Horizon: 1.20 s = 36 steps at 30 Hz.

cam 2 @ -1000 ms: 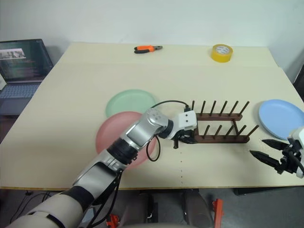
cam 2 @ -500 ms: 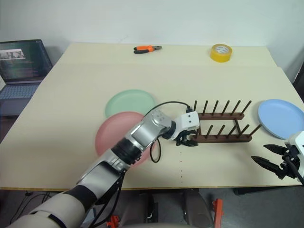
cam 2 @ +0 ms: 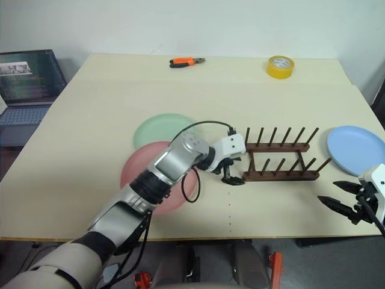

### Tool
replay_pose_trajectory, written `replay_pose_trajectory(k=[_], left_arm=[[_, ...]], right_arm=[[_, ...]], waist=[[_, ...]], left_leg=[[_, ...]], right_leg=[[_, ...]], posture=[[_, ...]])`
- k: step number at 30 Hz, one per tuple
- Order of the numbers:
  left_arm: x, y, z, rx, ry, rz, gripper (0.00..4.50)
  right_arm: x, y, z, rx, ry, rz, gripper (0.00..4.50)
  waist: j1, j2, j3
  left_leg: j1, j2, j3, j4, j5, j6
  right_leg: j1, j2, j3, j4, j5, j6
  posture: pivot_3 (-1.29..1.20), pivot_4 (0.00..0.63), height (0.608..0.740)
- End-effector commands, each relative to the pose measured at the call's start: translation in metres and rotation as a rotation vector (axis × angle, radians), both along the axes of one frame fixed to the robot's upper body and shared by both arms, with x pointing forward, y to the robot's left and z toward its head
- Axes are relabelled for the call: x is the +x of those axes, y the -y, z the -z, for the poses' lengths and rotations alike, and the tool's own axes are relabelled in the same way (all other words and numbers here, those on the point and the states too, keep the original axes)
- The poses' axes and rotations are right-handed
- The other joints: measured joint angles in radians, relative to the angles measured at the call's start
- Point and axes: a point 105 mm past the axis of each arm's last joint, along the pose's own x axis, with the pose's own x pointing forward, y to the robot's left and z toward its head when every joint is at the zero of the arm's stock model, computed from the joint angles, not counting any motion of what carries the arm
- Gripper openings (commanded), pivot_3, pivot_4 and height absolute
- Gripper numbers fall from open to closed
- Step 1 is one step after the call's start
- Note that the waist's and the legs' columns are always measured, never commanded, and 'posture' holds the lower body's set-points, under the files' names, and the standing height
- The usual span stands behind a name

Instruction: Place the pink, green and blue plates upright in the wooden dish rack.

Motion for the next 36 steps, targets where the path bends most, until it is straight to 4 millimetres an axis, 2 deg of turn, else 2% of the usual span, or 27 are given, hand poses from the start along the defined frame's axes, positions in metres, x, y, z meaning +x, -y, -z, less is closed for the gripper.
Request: replay_pose_trajectory(k=[1, 4, 8, 9, 10, 11, 13, 20, 26, 36], left_arm=[[-0.006, -0.001, -0.026, -0.042, 0.043, 0.046, 3.53], [-0.009, -0.012, -0.034, -0.036, 0.041, 0.059, 2.44], [-0.014, -0.03, -0.034, 0.002, 0.031, 0.076, 0.97], [-0.015, -0.032, -0.034, 0.003, 0.021, 0.079, 0.61], [-0.018, -0.031, -0.034, 0.0, 0.009, 0.088, 0.24], [-0.021, -0.029, -0.032, -0.004, -0.006, 0.101, 0.07], [-0.034, -0.018, -0.028, -0.024, -0.046, 0.156, 0.07], [-0.055, 0.013, -0.018, -0.056, -0.109, 0.219, 0.07], [-0.058, 0.022, -0.005, -0.041, -0.129, 0.2, 0.07], [-0.048, 0.038, 0.021, -0.032, -0.149, 0.078, 0.07]], right_arm=[[0.004, -0.001, -0.007, -0.015, 0.018, -0.024, 2.72], [0.004, 0.001, -0.005, -0.018, 0.011, -0.022, 1.62], [0.003, 0.002, -0.004, -0.018, 0.004, -0.018, 0.21], [0.004, 0.003, -0.003, -0.019, 0.002, -0.016, 0.0], [0.004, 0.004, -0.003, -0.019, -0.001, -0.014, 0.0], [0.004, 0.005, -0.001, -0.02, -0.006, -0.01, 0.0], [0.006, 0.008, 0.004, -0.04, -0.019, 0.016, 0.0], [0.013, 0.014, 0.017, -0.097, -0.049, 0.079, 0.0], [0.014, 0.015, 0.02, -0.108, -0.057, 0.088, 0.0], [0.022, 0.017, 0.025, -0.136, -0.054, 0.122, 0.0]], waist=[[0.0, 0.0, 0.0], [0.0, 0.0, 0.0], [0.0, 0.0, 0.0], [0.001, 0.0, 0.0], [0.002, 0.0, 0.0], [0.003, 0.001, 0.0], [0.003, 0.001, 0.0], [0.003, 0.001, 0.0], [0.0, 0.001, -0.001], [0.001, 0.001, -0.001]], left_leg=[[0.0, 0.0, 0.0, 0.0, 0.0, 0.0], [0.001, 0.0, -0.001, 0.0, 0.0, 0.0], [0.001, 0.0, 0.0, 0.0, 0.0, 0.0], [0.001, 0.0, 0.0, 0.0, 0.0, 0.0], [0.001, 0.0, 0.0, 0.0, 0.0, 0.0], [0.001, 0.0, 0.0, 0.0, 0.0, 0.0], [0.001, 0.0, 0.0, 0.0, 0.0, 0.0], [0.0, 0.0, -0.001, 0.001, 0.0, 0.0], [0.002, 0.0, -0.001, 0.001, 0.0, 0.0], [0.004, -0.001, -0.001, 0.001, 0.0, 0.0]], right_leg=[[0.0, 0.0, 0.0, 0.0, 0.0, 0.0], [0.0, 0.0, 0.0, 0.001, 0.0, 0.0], [0.0, 0.0, 0.001, 0.001, 0.0, 0.0], [0.0, 0.0, 0.001, 0.001, 0.0, 0.0], [0.0, 0.0, 0.001, 0.001, 0.0, 0.0], [0.0, 0.0, 0.001, 0.001, 0.0, 0.0], [0.001, 0.0, 0.0, 0.001, 0.0, 0.0], [0.0, 0.0, 0.001, 0.001, 0.0, 0.0], [0.001, 0.0, 0.002, 0.003, 0.0, 0.0], [0.003, 0.0, 0.002, 0.002, 0.0, 0.0]], posture=[[0.0, 0.15, 0.74], [0.0, 0.15, 0.74], [0.0, 0.15, 0.74], [0.0, 0.15, 0.74], [0.0, 0.15, 0.74], [0.0, 0.15, 0.74], [0.0, 0.15, 0.74], [0.0, 0.15, 0.74], [0.0, 0.15, 0.74], [0.0, 0.15, 0.74]])
